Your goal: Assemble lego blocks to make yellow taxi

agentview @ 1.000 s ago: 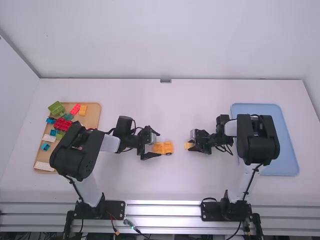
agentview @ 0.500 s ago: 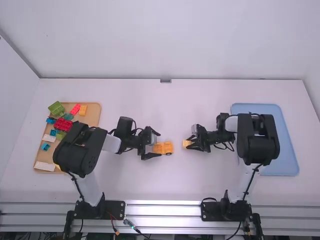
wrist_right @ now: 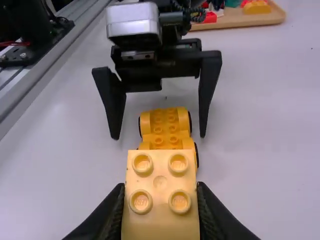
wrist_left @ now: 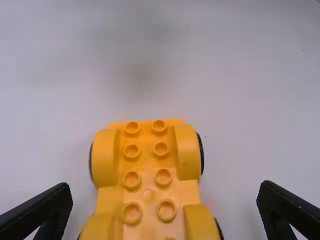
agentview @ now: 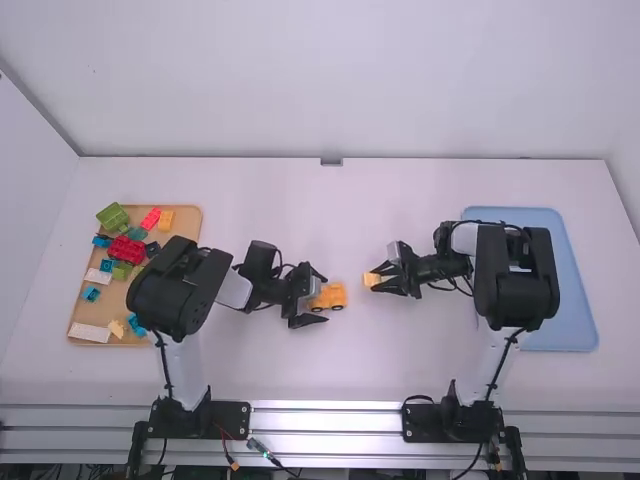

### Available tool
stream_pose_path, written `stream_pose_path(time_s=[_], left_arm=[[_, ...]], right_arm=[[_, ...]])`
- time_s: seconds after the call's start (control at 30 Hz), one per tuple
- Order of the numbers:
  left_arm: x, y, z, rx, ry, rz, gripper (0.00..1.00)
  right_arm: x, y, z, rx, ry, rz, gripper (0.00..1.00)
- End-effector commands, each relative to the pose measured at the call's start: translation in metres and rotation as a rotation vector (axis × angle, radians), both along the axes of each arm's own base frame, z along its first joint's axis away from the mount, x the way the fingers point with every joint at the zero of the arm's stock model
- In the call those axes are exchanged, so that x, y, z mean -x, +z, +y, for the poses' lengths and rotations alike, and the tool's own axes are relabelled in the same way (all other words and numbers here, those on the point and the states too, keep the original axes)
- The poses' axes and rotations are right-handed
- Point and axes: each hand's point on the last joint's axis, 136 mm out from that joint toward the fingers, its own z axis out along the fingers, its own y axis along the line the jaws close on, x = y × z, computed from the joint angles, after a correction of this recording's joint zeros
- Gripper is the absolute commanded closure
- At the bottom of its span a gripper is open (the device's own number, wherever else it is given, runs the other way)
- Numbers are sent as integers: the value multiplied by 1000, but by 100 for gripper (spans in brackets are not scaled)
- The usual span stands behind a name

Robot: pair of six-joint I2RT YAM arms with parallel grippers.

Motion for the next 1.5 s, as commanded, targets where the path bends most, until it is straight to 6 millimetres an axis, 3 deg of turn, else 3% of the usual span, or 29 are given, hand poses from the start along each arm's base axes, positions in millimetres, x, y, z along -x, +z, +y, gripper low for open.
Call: stream_pose_path(time_s=[0.0, 0.43, 0.67, 0.9, 1.13, 1.4, 1.47], left_arm=[[4, -8, -3, -27, 3, 22, 1], [-4, -10, -1, -46, 62, 66, 0], [-5, -10, -1, -47, 64, 64, 1], [-6, -9, -1, -44, 62, 61, 0], [-6, -9, -1, -45, 60, 55, 5], [-6, -9, -2, -44, 48, 30, 21], [-6, -9, -1, -45, 46, 25, 29]], right_arm=[[-6, 7, 2, -36, -9, -22, 86], [-17, 8, 6, -12, -53, 35, 100], [-11, 17, 20, 49, -10, -10, 100], [-18, 4, 35, 205, -90, -16, 100], [1, -4, 47, 216, -72, -146, 100], [10, -17, 70, 198, -64, -144, 100], [14, -22, 73, 219, -45, -155, 100]])
